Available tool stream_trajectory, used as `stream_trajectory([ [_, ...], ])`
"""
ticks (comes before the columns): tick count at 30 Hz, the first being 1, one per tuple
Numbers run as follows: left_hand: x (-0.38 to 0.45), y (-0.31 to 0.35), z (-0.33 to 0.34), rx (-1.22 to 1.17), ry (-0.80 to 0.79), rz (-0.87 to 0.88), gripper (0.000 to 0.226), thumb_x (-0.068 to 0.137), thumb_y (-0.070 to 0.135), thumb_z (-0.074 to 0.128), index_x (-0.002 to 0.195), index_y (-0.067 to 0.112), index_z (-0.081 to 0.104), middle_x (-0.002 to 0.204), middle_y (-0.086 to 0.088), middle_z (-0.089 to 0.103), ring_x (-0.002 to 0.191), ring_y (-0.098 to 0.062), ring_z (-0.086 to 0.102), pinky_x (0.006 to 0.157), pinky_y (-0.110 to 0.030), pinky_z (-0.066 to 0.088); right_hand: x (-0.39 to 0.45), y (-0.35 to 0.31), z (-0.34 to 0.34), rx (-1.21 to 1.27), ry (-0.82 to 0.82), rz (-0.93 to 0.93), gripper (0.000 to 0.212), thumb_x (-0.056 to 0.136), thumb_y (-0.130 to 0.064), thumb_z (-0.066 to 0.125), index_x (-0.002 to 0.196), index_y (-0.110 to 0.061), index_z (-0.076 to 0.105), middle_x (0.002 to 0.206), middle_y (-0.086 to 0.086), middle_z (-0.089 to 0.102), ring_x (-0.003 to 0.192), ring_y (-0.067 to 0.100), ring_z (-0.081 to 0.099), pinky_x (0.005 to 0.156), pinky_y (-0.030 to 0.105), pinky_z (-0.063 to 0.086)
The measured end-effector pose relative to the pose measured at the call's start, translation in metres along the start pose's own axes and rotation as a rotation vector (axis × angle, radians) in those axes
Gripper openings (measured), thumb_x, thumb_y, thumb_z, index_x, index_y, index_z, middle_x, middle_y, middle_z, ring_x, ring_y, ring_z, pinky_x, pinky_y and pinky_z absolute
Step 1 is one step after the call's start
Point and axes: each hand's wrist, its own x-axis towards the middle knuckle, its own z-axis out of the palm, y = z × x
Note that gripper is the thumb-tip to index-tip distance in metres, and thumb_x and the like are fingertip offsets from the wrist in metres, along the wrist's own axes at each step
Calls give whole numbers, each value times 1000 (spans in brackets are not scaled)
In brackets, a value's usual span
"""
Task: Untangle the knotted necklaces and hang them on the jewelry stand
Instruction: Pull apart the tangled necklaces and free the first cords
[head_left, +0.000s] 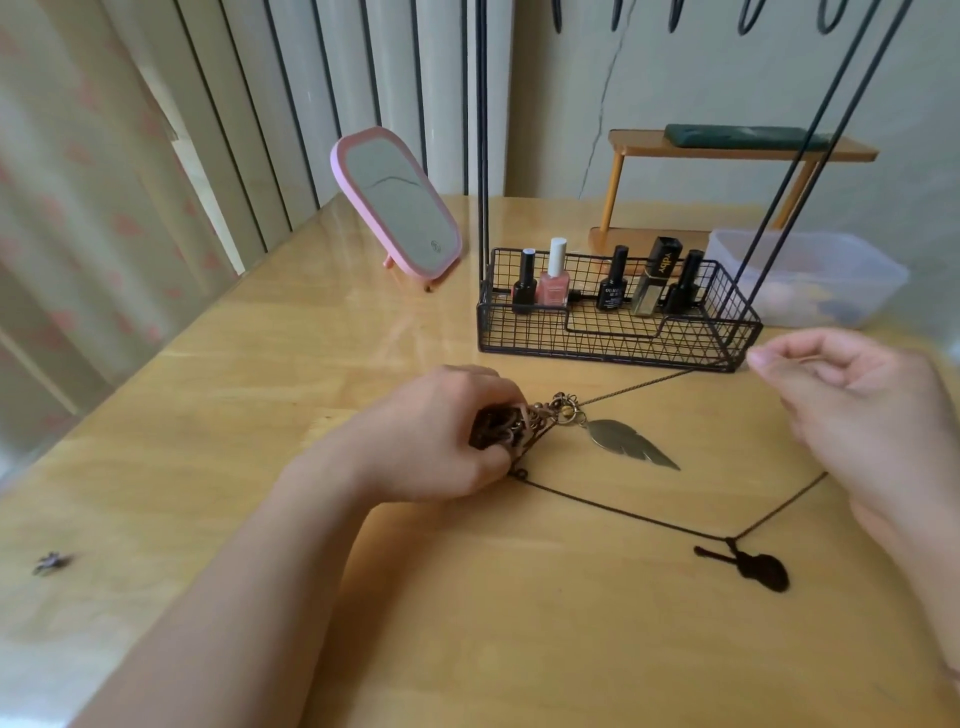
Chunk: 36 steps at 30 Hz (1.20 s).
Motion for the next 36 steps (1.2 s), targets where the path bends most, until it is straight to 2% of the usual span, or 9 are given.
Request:
stream_trajectory([
  [4, 2, 9, 3, -277, -18, 0, 22, 80, 24, 52, 93, 11, 64, 81, -9, 64, 74, -23, 56, 69, -41, 48, 2, 2, -3, -294, 20, -4, 15, 89, -29, 73, 76, -22, 68, 67, -9, 65, 61, 1, 52, 61, 20, 36],
  [7, 3, 12, 4, -491, -21, 17, 23, 86, 21, 58, 99, 3, 62, 88, -21, 62, 79, -30, 58, 77, -50, 53, -7, -3, 8, -471, -133, -53, 10, 87, -29, 73, 78, -29, 68, 77, -6, 67, 71, 7, 58, 61, 19, 38],
  [10, 6, 15, 4, -736, -24, -44, 35, 87, 17, 58, 106, -12, 54, 92, -32, 54, 81, -27, 57, 80, -60, 56, -20, -3, 22, -508, -277, -226, 14, 84, -31, 75, 94, -37, 68, 114, -17, 62, 105, 1, 55, 88, 23, 42],
  [13, 9, 16, 4, -918, 3, -76, 29, 83, 13, 53, 104, -4, 59, 82, -11, 63, 70, -16, 62, 59, -33, 59, -32, -2, 37, -162, -456, -357, 23, 80, -41, 71, 101, -32, 70, 118, -19, 64, 120, 5, 56, 95, 24, 47],
  [18, 10, 12, 3, -1109, 11, -55, 22, 74, 8, 53, 92, 15, 64, 82, -14, 63, 62, -25, 53, 50, -31, 50, -43, 4, 56, 241, -742, -194, 33, 79, -29, 75, 110, -27, 63, 115, -4, 70, 114, 16, 64, 101, 28, 48],
  [23, 13, 10, 8, -1134, -43, 3, 24, 67, 19, 59, 90, 13, 62, 75, -14, 58, 71, -33, 48, 64, -37, 42, -43, -5, 54, 387, -740, -67, 31, 79, -13, 69, 107, -12, 56, 82, 7, 70, 81, 17, 69, 82, 26, 55],
  [27, 11, 11, 8, -1171, -73, 20, 21, 71, 22, 59, 90, 12, 60, 66, -9, 57, 59, -22, 53, 56, -28, 43, -39, -15, 44, 543, -764, 104, 13, 89, -13, 67, 101, -9, 66, 63, 8, 48, 57, 18, 50, 58, 32, 52],
  [33, 11, 15, 6, -1070, -33, 31, 33, 86, 11, 51, 92, -21, 56, 61, -16, 57, 49, -18, 52, 45, -22, 47, -34, -25, 28, 377, -664, 73, 23, 73, -31, 69, 87, -16, 76, 53, -7, 39, 49, 11, 28, 44, 21, 27],
  [36, 11, 19, 8, -1067, -33, 38, 24, 89, 9, 47, 94, -8, 63, 68, -32, 53, 47, -18, 51, 43, -21, 46, -35, -26, 28, 275, -597, 17, 23, 69, -34, 73, 83, -16, 77, 50, -6, 43, 46, 12, 29, 45, 21, 27],
])
